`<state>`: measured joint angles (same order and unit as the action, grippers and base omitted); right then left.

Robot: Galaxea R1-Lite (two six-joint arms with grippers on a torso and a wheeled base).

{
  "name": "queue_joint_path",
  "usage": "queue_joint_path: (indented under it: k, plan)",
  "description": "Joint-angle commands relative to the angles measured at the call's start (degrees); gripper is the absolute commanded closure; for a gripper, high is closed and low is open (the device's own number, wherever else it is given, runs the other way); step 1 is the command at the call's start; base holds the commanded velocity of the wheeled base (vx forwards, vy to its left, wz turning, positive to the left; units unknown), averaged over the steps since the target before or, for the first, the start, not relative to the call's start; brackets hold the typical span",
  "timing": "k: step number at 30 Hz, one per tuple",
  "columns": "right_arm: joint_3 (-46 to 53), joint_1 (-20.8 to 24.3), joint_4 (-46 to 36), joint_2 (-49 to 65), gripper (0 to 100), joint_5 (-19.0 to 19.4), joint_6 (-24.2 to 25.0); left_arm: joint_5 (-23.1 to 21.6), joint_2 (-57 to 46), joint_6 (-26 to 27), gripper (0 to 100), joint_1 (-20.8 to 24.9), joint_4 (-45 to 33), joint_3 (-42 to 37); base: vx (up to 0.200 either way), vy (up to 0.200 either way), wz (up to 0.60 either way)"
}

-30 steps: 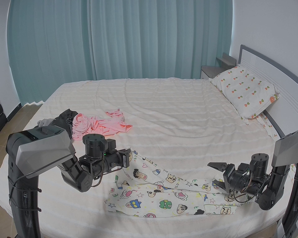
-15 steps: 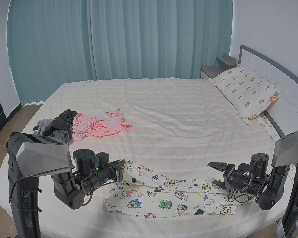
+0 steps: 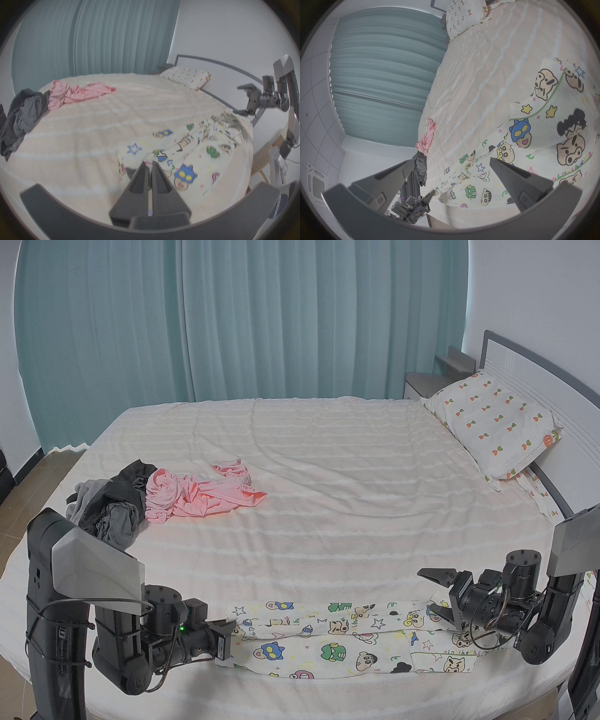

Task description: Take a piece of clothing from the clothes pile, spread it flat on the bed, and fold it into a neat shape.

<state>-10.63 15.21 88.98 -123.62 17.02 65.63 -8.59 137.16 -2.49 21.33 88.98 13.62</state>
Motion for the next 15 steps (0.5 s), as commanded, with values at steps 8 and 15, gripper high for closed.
queue_joint_path:
  k: [8, 15]
  plan:
    - [0.26, 0.25, 0.58, -0.04, 0, 0.03, 0.02, 0.42, 5.75, 1.17, 100, -0.68, 1.02, -2.19, 0.000, 0.000, 0.00]
    - [0.26, 0.25, 0.58, -0.04, 0, 0.03, 0.02, 0.60, 5.93, 1.08, 100, -0.42, 1.02, -1.58, 0.000, 0.000, 0.00]
